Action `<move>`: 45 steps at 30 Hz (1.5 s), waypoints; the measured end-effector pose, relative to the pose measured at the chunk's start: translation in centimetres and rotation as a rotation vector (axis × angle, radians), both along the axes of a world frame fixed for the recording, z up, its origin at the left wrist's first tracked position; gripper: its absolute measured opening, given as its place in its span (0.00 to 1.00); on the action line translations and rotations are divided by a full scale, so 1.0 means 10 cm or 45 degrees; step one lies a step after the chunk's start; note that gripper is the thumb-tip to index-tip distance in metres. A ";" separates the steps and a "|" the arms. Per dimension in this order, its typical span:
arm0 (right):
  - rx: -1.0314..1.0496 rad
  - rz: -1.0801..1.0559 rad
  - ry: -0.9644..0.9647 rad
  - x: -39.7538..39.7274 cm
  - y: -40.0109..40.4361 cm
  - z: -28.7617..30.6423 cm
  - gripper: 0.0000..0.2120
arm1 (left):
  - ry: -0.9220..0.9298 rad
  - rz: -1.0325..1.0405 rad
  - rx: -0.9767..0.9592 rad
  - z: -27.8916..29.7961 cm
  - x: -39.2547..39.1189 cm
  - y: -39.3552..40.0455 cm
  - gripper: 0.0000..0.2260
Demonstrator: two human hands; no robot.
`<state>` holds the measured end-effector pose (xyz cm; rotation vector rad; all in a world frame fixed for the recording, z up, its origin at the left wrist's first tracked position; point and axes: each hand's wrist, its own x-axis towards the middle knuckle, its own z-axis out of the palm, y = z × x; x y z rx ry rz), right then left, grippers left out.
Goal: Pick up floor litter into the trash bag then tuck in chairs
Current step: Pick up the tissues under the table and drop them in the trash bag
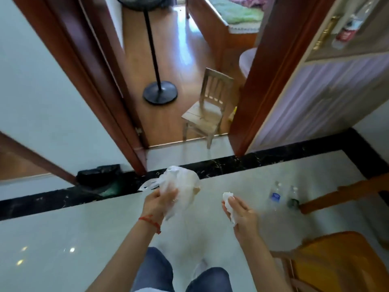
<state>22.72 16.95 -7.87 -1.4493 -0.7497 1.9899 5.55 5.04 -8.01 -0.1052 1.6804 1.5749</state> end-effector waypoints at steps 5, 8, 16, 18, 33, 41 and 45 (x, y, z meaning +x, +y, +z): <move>0.032 0.327 -0.005 -0.70 -0.45 0.07 0.10 | 0.107 0.306 -0.096 0.03 -0.33 -0.80 0.05; 0.025 0.460 0.026 -1.08 -0.74 0.16 0.05 | 0.122 0.431 -0.111 0.04 -0.51 -1.22 0.05; -0.058 0.617 0.103 -2.16 -1.77 0.19 0.07 | 0.106 0.656 -0.096 0.07 -1.22 -2.41 0.05; -0.076 0.597 0.104 -2.39 -1.98 0.17 0.07 | 0.098 0.654 -0.093 0.05 -1.41 -2.61 0.05; -0.132 0.671 0.030 -3.77 -2.16 -0.11 0.11 | -0.014 0.707 -0.112 -0.19 -2.70 -2.88 0.04; -0.132 0.773 -0.063 -4.61 -1.88 -0.42 0.08 | -0.103 0.819 -0.159 -0.49 -3.41 -2.72 0.04; -0.134 0.783 -0.125 -4.90 -1.82 -0.65 0.07 | -0.160 0.858 -0.185 -0.75 -3.71 -2.70 0.04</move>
